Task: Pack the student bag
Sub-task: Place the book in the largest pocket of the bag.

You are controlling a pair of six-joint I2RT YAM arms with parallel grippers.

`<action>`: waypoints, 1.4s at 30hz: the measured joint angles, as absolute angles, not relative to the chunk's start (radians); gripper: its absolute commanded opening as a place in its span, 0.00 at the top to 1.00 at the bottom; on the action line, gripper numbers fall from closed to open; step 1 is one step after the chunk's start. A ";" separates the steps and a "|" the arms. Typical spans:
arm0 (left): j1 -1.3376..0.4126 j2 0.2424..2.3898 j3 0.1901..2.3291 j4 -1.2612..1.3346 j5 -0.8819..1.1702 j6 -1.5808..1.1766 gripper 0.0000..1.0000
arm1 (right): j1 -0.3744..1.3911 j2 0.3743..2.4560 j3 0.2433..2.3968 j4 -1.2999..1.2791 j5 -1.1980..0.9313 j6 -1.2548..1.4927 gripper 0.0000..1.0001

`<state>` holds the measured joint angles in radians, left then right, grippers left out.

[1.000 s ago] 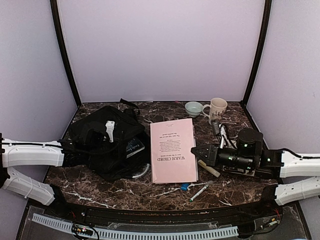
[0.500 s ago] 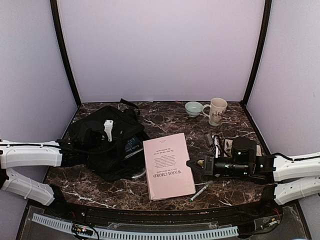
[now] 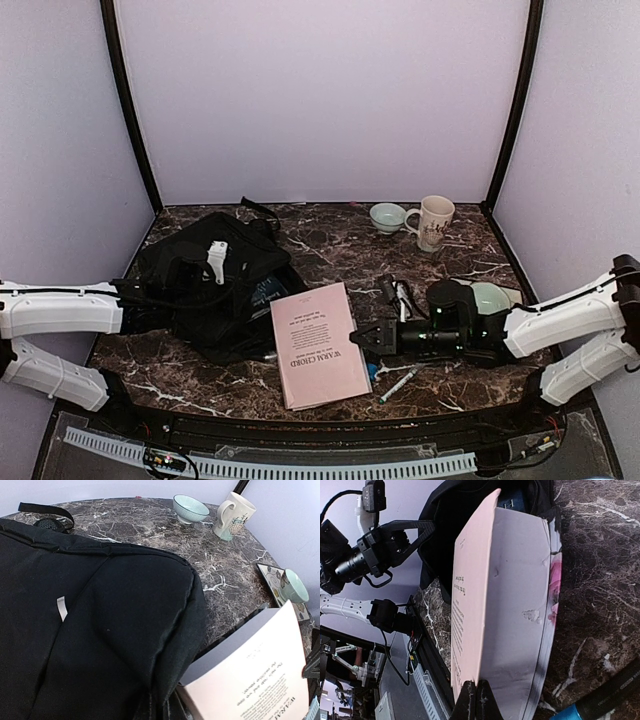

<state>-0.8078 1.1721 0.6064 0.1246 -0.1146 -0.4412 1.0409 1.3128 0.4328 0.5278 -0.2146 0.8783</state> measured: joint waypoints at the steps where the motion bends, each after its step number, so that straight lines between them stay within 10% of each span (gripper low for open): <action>1: -0.808 1.169 0.606 0.122 -0.109 -0.442 1.00 | 1.041 1.336 0.446 0.538 -0.215 0.881 1.00; 39: -0.896 1.030 0.581 0.052 -0.036 -0.414 1.00 | 0.965 1.962 1.013 0.624 -0.461 0.987 1.00; 42: -0.898 1.030 0.580 0.051 -0.037 -0.411 1.00 | 0.950 2.008 1.069 0.588 -0.472 0.978 0.77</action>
<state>-0.8982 1.0298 0.5804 0.0509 -0.0368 -0.4110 0.9497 2.0079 1.0695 0.5884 -0.4717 0.9779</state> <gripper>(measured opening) 0.037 0.027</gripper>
